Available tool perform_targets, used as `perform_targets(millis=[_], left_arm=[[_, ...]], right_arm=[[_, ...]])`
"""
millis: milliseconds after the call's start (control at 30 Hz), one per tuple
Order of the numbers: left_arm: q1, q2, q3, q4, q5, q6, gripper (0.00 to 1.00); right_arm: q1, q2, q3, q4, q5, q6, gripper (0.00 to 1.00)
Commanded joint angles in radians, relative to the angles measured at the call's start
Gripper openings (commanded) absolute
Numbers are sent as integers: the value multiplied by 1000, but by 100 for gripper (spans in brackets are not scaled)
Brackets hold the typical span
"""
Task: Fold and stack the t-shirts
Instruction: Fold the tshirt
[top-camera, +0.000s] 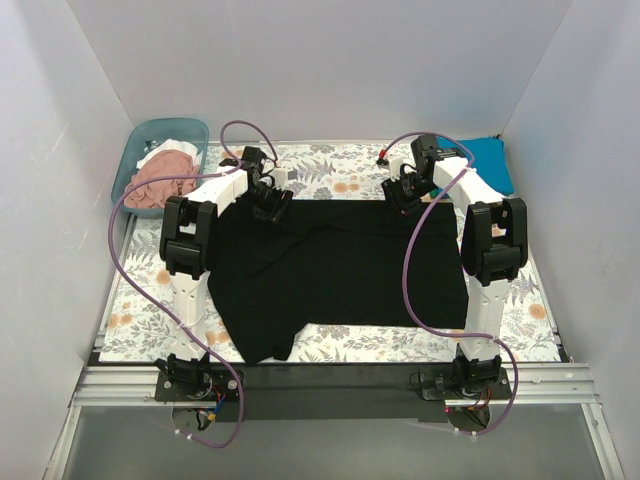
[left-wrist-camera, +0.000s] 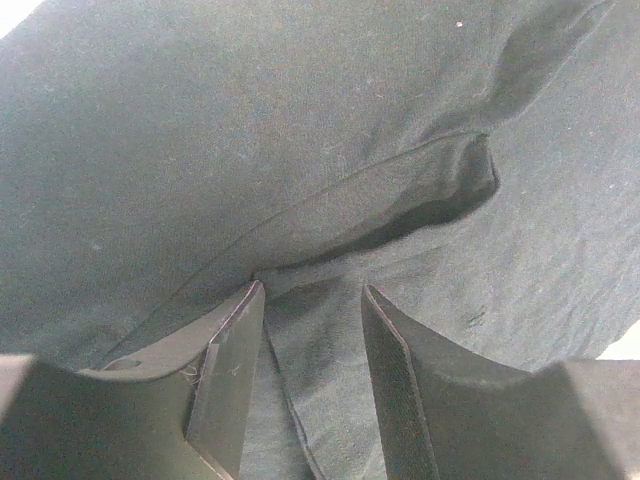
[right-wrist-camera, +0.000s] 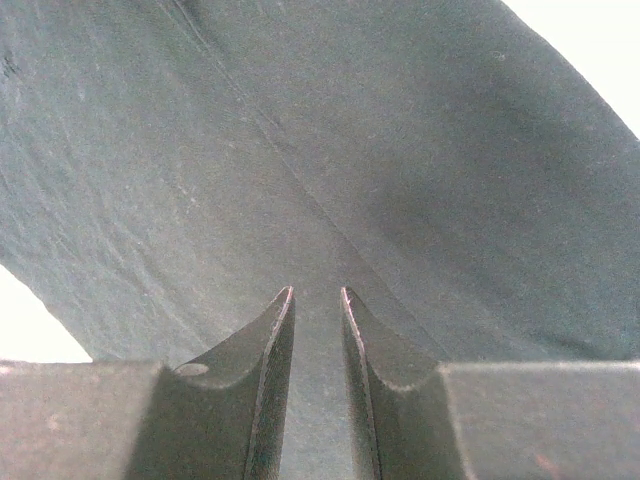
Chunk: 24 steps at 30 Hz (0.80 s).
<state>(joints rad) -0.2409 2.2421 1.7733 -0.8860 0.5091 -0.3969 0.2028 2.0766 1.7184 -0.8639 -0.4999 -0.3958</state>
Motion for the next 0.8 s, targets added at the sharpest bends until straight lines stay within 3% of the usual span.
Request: perform_targets(millis=[0, 767], left_arm=[[-3, -32, 3, -2, -52, 23, 43], [-1, -59, 26, 18, -147, 10, 45]], right_arm=[[-3, -32, -2, 0, -17, -8, 31], [-5, -27, -16, 0, -19, -11, 31]])
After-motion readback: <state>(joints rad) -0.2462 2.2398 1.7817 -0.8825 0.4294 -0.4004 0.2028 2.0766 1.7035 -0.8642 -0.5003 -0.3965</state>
